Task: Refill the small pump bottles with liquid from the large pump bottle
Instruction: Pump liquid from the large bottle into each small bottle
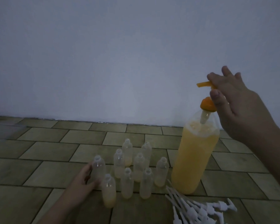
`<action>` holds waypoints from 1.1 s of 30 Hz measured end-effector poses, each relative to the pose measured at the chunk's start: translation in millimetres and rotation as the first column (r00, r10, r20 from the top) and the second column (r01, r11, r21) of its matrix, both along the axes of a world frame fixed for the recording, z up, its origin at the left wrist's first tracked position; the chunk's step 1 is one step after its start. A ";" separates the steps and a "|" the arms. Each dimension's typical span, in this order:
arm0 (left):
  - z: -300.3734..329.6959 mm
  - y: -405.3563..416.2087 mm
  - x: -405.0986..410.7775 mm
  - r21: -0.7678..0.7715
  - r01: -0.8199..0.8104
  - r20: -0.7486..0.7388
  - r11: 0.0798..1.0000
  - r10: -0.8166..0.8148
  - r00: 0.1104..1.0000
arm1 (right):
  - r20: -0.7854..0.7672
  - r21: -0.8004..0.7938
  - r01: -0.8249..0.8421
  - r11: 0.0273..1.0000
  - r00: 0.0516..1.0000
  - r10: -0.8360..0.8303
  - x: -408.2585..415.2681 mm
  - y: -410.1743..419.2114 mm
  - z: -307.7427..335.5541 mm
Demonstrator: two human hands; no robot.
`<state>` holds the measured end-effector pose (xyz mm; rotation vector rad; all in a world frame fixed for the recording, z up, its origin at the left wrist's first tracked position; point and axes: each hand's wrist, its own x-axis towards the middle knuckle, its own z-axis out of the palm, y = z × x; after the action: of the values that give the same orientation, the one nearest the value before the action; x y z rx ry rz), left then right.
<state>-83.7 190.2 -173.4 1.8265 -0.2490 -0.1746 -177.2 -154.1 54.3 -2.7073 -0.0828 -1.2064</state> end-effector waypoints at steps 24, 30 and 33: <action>209.6 -166.7 -14.3 0.087 0.119 0.578 0.989 -0.148 0.803 | 0.045 0.006 0.004 1.000 0.999 -0.004 5.7 -3.8 -1.8; 209.1 -178.3 -15.6 0.112 0.090 0.629 0.990 -0.141 0.765 | 0.029 0.040 0.021 0.999 0.999 -0.022 7.5 -4.0 -3.2; 210.4 -176.3 -17.0 0.117 0.077 0.631 0.990 -0.134 0.764 | 0.040 0.037 0.017 0.999 0.999 -0.018 9.0 -4.0 -3.1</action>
<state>-100.7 14.0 37.0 1.9053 -0.8393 0.3840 -168.2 -158.1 51.3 -2.6586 -0.0424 -1.2550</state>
